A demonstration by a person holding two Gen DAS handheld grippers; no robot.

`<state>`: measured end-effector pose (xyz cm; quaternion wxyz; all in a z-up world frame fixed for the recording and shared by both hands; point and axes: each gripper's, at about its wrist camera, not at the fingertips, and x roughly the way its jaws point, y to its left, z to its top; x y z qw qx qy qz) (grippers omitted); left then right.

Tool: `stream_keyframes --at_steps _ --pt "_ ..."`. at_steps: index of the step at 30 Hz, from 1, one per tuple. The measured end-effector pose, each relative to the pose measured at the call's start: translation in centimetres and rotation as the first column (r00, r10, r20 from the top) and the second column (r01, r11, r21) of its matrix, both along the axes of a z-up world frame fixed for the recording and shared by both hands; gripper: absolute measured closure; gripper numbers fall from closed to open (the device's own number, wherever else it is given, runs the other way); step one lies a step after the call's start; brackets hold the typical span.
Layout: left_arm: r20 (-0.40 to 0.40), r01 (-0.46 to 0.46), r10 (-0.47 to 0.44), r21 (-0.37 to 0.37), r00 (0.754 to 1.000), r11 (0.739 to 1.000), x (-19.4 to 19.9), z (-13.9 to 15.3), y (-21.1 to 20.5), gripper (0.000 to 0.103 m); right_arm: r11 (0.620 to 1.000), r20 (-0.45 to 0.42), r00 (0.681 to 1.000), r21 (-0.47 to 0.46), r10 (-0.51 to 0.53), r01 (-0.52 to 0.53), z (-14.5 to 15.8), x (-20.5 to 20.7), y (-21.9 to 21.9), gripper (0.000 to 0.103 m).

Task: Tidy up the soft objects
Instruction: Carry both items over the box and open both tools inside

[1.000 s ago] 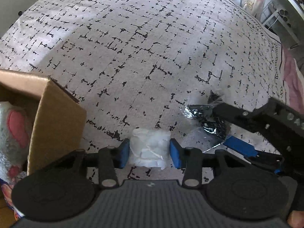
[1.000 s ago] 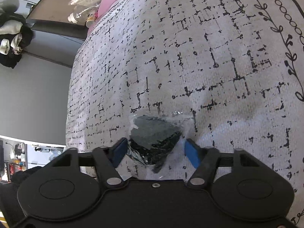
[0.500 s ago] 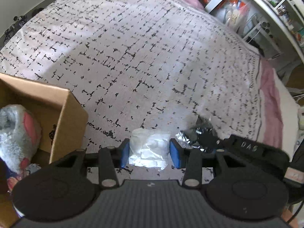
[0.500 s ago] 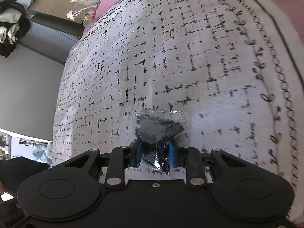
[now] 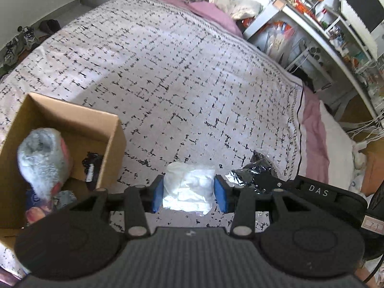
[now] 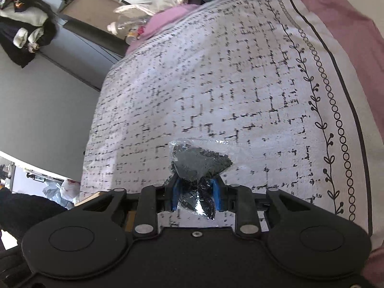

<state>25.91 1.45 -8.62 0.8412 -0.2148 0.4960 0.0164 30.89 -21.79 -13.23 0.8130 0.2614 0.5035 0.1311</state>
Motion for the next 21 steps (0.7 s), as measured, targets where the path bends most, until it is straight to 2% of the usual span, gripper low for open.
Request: stream_keyframes --at_steps 13,21 --pt "0.066 -0.064 0.065 -0.019 0.996 0.998 -3.9 3.0 4.8 0.060 0.999 0.069 0.997 -0.024 0.045 -0.043 3.8 -2.7 3.7 0.076" --pt "0.077 -0.101 0.104 -0.036 0.992 0.994 -5.5 3.4 7.4 0.060 0.997 0.093 0.993 -0.037 0.072 -0.069 5.2 -3.7 5.9 0.076"
